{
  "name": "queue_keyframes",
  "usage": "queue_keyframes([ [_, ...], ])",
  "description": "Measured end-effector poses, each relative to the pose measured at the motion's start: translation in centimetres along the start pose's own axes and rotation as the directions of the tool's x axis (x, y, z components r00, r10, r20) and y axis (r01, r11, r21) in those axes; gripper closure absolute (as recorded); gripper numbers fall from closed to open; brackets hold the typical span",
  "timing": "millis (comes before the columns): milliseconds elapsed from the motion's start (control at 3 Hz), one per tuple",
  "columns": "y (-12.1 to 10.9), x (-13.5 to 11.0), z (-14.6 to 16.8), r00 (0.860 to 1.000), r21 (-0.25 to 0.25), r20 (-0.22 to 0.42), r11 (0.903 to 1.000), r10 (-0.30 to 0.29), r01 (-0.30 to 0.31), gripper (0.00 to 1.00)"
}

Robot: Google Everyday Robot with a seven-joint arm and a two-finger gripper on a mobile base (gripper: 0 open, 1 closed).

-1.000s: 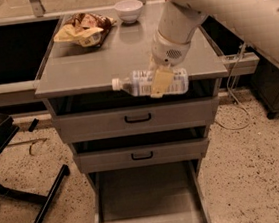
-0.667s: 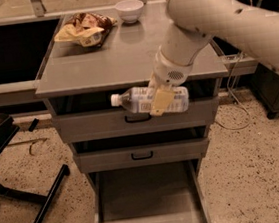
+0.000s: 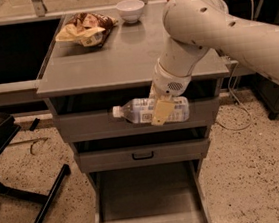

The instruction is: Place blue plastic bottle into bottom drawer

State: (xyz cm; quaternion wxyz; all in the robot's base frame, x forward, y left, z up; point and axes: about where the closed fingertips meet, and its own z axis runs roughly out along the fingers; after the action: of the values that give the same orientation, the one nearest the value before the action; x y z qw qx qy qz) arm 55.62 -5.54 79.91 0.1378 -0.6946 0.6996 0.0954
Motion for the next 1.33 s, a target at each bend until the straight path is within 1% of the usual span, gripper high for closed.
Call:
queue_keyframes([
  [333,0.4,0.2,0.7,1.000,0.001,0.016,0.9999,0.015,-0.015,1.00],
  [667,2.3,1.2,3.5,0.995,0.007,0.069,0.9970,0.077,-0.077,1.00],
  [1000,3.7,2.5,9.1,0.991,0.029,0.078,0.9932,0.110,-0.113,1.00],
  [1333,4.7,3.2,13.8,0.988,0.023,0.071,0.9898,0.139,-0.141,1.00],
])
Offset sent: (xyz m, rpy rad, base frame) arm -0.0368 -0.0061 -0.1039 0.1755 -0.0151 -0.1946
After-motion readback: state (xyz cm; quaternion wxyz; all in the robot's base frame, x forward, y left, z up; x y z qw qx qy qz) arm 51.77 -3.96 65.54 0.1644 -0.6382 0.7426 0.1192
